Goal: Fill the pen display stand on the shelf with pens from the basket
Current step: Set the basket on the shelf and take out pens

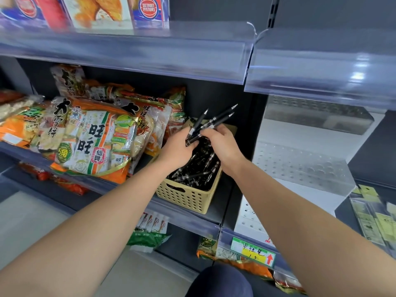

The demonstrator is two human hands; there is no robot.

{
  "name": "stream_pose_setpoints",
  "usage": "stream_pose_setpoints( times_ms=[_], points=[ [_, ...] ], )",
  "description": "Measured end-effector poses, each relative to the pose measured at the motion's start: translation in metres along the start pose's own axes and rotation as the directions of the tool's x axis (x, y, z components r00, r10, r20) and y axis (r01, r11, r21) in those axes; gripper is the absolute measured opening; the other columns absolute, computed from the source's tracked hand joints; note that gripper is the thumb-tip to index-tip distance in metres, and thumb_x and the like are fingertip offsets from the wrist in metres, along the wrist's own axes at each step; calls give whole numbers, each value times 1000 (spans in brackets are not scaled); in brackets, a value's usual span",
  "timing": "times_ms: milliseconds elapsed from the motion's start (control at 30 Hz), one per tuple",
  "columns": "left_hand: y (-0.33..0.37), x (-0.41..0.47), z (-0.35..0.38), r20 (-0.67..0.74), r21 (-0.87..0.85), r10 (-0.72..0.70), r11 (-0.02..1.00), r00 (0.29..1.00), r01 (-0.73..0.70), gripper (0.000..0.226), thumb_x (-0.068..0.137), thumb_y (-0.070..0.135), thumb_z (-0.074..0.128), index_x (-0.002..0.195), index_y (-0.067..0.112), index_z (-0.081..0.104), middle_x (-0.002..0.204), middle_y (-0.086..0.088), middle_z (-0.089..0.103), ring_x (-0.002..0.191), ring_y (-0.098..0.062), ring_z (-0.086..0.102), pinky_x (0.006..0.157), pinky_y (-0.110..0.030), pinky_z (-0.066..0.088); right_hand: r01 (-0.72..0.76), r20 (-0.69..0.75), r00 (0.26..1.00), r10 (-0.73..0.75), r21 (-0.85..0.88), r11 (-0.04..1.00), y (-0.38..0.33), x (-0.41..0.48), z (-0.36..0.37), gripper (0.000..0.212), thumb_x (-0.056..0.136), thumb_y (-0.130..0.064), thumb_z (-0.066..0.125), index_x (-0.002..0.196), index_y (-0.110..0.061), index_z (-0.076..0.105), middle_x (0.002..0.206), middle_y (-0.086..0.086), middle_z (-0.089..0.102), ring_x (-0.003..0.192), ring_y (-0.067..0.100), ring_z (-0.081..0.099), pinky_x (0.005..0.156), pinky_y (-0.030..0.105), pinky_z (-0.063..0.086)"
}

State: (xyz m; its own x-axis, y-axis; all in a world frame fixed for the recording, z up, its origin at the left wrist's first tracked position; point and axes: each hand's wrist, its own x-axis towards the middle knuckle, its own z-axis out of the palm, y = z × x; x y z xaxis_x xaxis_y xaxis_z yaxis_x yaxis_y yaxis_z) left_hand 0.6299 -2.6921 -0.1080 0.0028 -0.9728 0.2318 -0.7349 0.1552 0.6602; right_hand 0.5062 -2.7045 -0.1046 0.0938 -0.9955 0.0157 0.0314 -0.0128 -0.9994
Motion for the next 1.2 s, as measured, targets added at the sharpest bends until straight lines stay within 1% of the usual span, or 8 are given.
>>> stream_pose_setpoints(
  times_ms=[200, 367, 500, 700, 800, 967, 1067, 1200],
  points=[
    [1, -10, -2, 69, -9, -34, 999, 997, 35, 44, 90, 27, 64, 131, 15, 52, 119, 6, 57, 113, -13, 53, 78, -10, 34, -60, -7, 998, 62, 119, 991, 0, 2, 0, 14, 94, -10, 56, 106, -11, 63, 105, 4, 69, 99, 16, 64, 91, 34, 50],
    [7, -6, -6, 85, -39, -26, 999, 996, 30, 28, 85, 38, 66, 106, 20, 67, 97, 1, 69, 90, -18, 63, 82, -39, 52, -82, -3, 997, 82, -2, 997, 5, 2, 1, 13, 93, -15, 59, 99, -12, 70, 101, 6, 70, 98, 18, 64, 87, 35, 53],
    [8, -3, -10, 93, 43, -45, 998, 995, 41, 27, 96, 35, 51, 107, 14, 64, 100, -6, 67, 91, -23, 62, 80, -40, 49, -126, 53, 991, 127, -18, 992, 6, 4, -2, 19, 95, -23, 57, 103, -9, 67, 112, 9, 68, 104, 21, 64, 70, 24, 52],
    [5, 1, -16, 183, 59, -66, 997, 981, 56, 27, 100, 26, 43, 116, 11, 59, 104, -6, 68, 97, -25, 61, 89, -40, 48, -121, -20, 992, 123, 78, 990, 6, 6, 4, 26, 96, -22, 56, 115, -5, 59, 107, 15, 69, 73, 19, 68, 54, 19, 51],
    [1, 4, -20, 244, -156, -129, 973, 961, 170, 20, 102, 22, 42, 117, 15, 53, 89, -6, 67, 79, -23, 66, 70, -30, 53, -115, -31, 993, 116, 42, 993, 7, 7, 7, 26, 97, -18, 53, 120, -7, 57, 110, 10, 68, 85, 16, 68, 64, 23, 53],
    [-9, 9, -23, 210, -195, -226, 944, 951, 267, 28, 100, 30, 45, 125, 19, 50, 86, 1, 55, 69, -11, 51, 54, -21, 46, -100, -92, 991, 101, 9, 995, 3, 5, 5, 23, 97, -8, 47, 116, -10, 59, 107, 7, 67, 94, 18, 65, 70, 23, 55],
    [-11, 10, -25, 53, 24, -236, 972, 970, 235, 48, 95, 47, 49, 131, 15, 49, 111, -1, 59, 67, -12, 57, 50, -19, 42, -101, -167, 981, 100, 1, 995, 5, 3, 1, 29, 94, -1, 42, 116, -12, 58, 103, 7, 66, 91, 17, 64, 76, 25, 54],
    [-8, 18, -14, 47, 427, -202, 889, 978, 163, 48, 97, 49, 42, 119, 8, 54, 108, -8, 57, 92, -25, 58, 76, -33, 47, -118, -245, 964, 108, -29, 993, 12, 5, -6, 36, 89, 4, 37, 113, -8, 61, 95, 7, 66, 88, 18, 63, 84, 32, 56]
  ],
)
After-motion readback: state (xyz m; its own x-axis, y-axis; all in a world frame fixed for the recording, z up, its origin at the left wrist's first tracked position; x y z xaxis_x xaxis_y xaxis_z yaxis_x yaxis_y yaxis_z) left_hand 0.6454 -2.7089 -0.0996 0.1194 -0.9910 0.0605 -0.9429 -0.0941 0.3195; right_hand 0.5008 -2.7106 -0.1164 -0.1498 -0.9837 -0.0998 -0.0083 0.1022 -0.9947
